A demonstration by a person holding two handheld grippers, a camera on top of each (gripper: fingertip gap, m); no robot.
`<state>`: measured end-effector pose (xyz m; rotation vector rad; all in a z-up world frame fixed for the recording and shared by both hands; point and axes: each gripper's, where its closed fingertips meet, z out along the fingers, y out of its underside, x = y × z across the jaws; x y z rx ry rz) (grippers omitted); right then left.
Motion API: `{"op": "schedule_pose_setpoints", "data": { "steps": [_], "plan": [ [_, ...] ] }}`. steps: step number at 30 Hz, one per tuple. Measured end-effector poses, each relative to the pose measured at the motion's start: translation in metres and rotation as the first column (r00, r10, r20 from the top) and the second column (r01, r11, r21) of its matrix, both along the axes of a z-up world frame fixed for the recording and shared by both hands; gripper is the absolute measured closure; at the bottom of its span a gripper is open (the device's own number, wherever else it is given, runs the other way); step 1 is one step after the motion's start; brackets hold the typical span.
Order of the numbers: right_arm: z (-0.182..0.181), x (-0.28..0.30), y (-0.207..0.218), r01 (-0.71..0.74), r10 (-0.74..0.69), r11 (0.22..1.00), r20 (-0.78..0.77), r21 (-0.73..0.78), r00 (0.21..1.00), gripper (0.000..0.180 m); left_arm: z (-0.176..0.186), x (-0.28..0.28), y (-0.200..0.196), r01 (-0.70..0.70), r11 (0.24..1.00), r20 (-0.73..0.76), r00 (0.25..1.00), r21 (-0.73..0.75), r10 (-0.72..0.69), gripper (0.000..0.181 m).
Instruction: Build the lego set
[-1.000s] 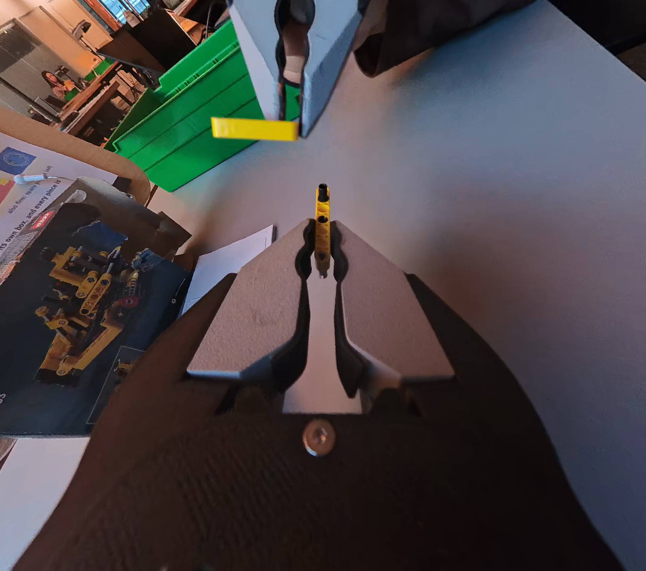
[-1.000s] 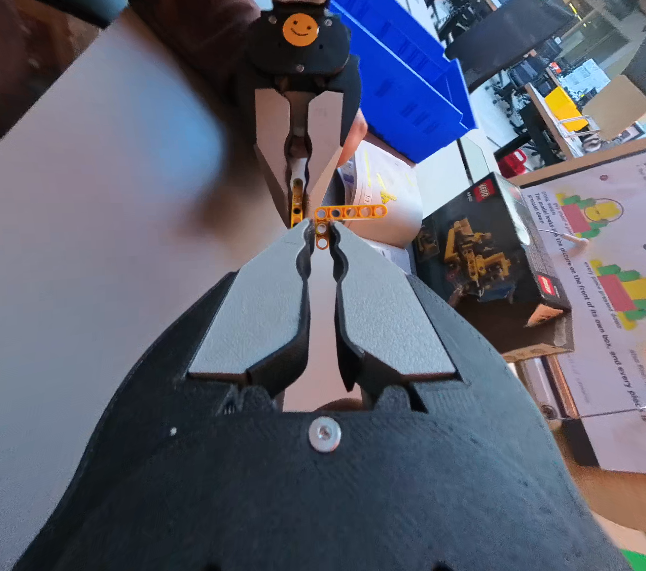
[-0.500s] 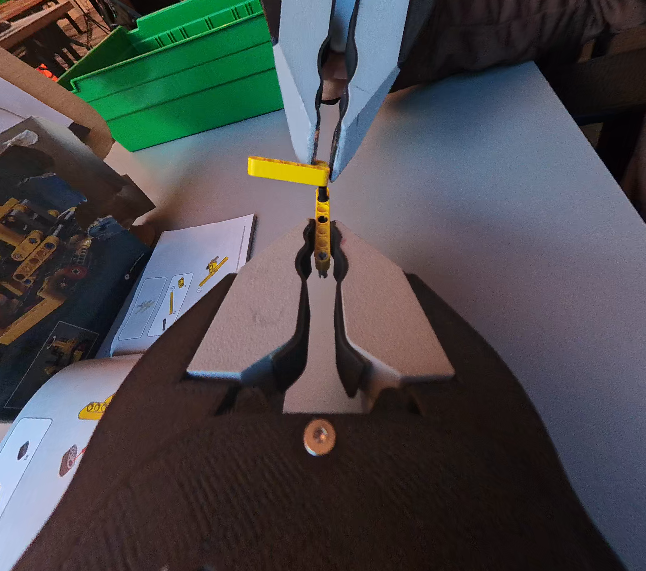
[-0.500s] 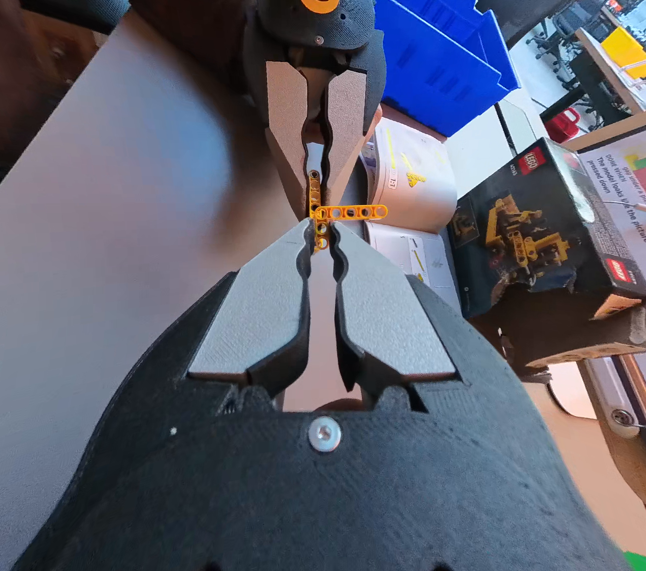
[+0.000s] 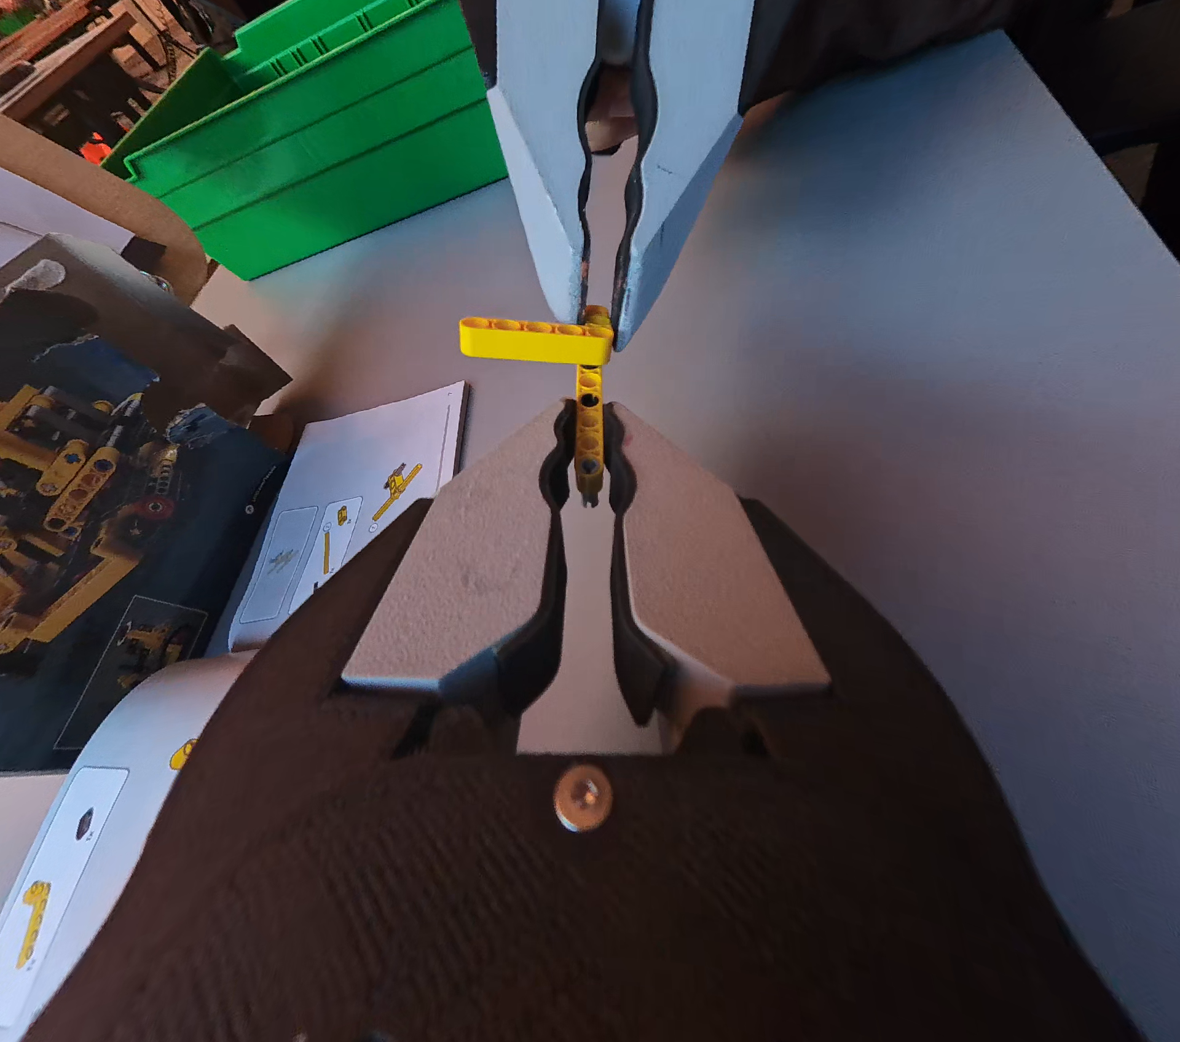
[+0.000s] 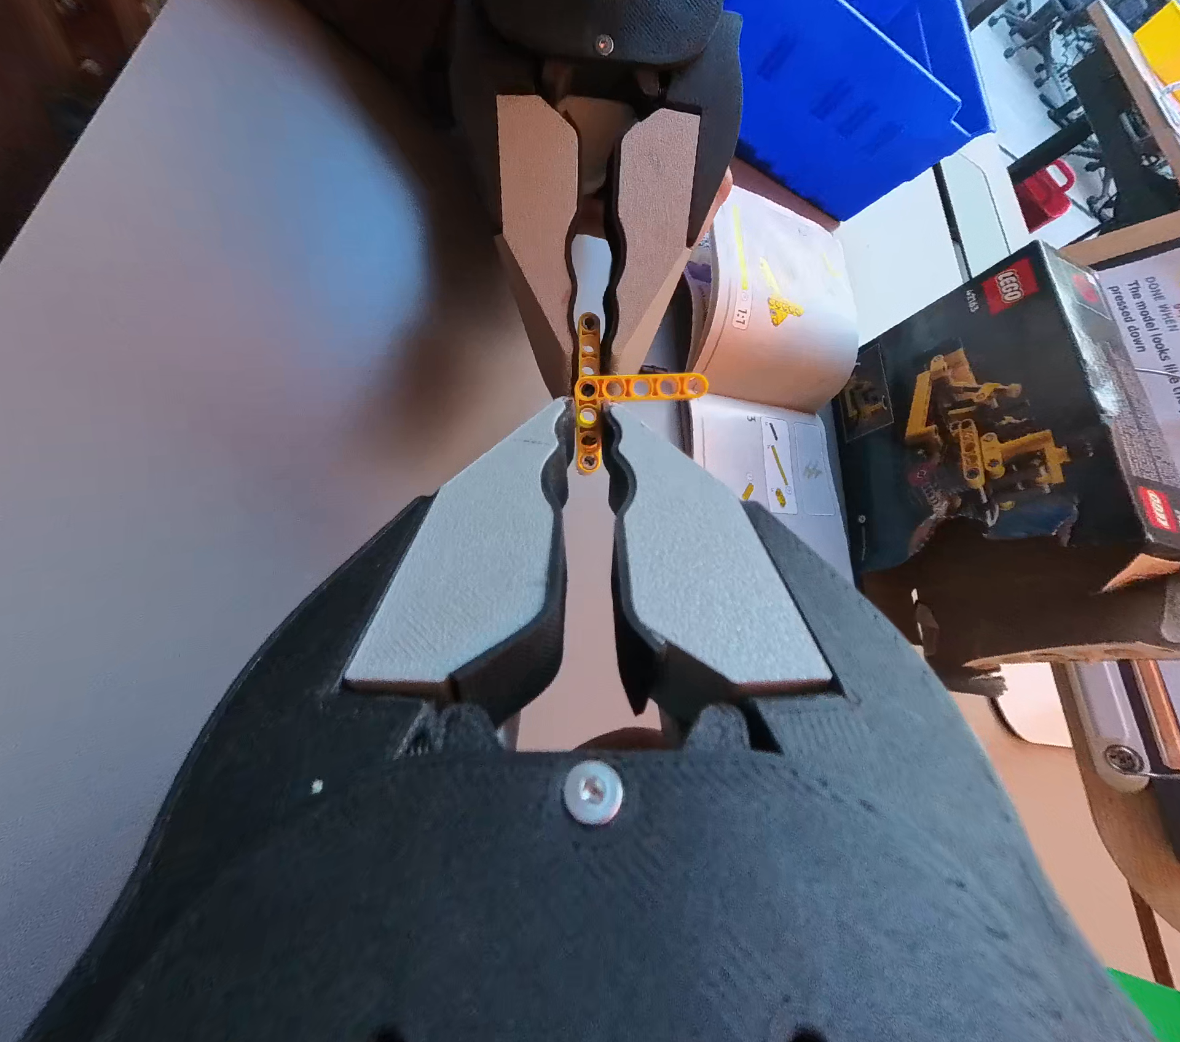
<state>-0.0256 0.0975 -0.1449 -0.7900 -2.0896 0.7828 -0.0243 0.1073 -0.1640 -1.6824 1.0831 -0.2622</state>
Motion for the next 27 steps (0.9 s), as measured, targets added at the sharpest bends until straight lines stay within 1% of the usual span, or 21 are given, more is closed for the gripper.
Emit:
{"op": "schedule_pose_setpoints", "data": {
  "steps": [14, 18, 23, 27],
  "plan": [
    [-0.005, 0.002, 0.004, 0.008, -0.008, 1.0, 0.039, -0.008, 0.999, 0.175, -0.001, 0.0, 0.0, 0.002, 1.0, -0.023, 1.0, 0.015, -0.001, 0.176],
    [-0.011, 0.003, 0.005, 0.012, -0.013, 1.0, 0.062, 0.026, 0.998, 0.175, -0.006, 0.0, 0.0, -0.003, 1.0, -0.067, 0.998, 0.025, 0.005, 0.176],
    [-0.009, 0.002, 0.005, 0.011, -0.012, 1.0, 0.052, 0.021, 0.999, 0.175, -0.005, -0.001, 0.0, 0.0, 1.0, -0.055, 0.999, 0.023, 0.002, 0.176],
    [-0.012, 0.003, 0.005, 0.009, -0.011, 0.999, 0.062, 0.034, 0.998, 0.175, -0.007, 0.0, 0.0, -0.004, 1.0, -0.078, 0.997, 0.03, 0.006, 0.176]
  ]
}}
